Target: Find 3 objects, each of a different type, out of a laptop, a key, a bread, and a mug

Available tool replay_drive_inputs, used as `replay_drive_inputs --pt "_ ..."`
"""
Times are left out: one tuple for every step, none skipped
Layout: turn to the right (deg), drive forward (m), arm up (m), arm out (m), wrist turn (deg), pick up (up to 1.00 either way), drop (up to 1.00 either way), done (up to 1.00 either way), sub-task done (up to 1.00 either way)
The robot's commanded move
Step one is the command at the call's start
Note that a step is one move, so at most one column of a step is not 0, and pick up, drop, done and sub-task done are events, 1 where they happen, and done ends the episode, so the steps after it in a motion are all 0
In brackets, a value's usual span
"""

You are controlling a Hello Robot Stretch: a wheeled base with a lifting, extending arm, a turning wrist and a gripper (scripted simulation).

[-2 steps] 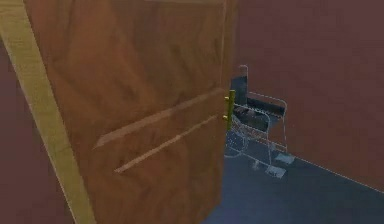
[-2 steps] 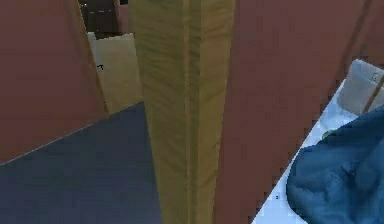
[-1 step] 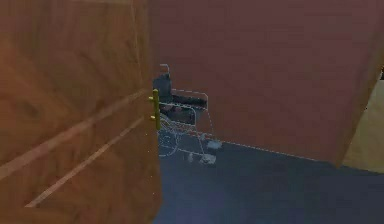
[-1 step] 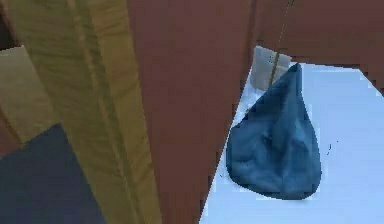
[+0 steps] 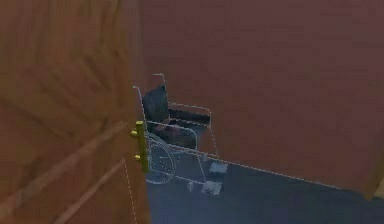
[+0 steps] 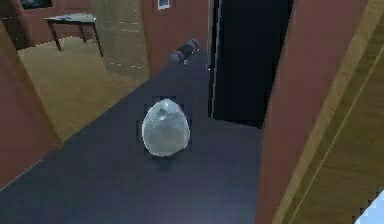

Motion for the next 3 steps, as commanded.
replay_drive_inputs --pt "45.0 0.00 0.00 0.00 0.0 0.00 0.00 0.00 0.00" --pt "9.0 0.00 0.00 0.00 0.0 0.00 0.00 0.00 0.00" --pt "0.0 1.00 0.00 0.00 0.0 0.00 0.00 0.00 0.00"
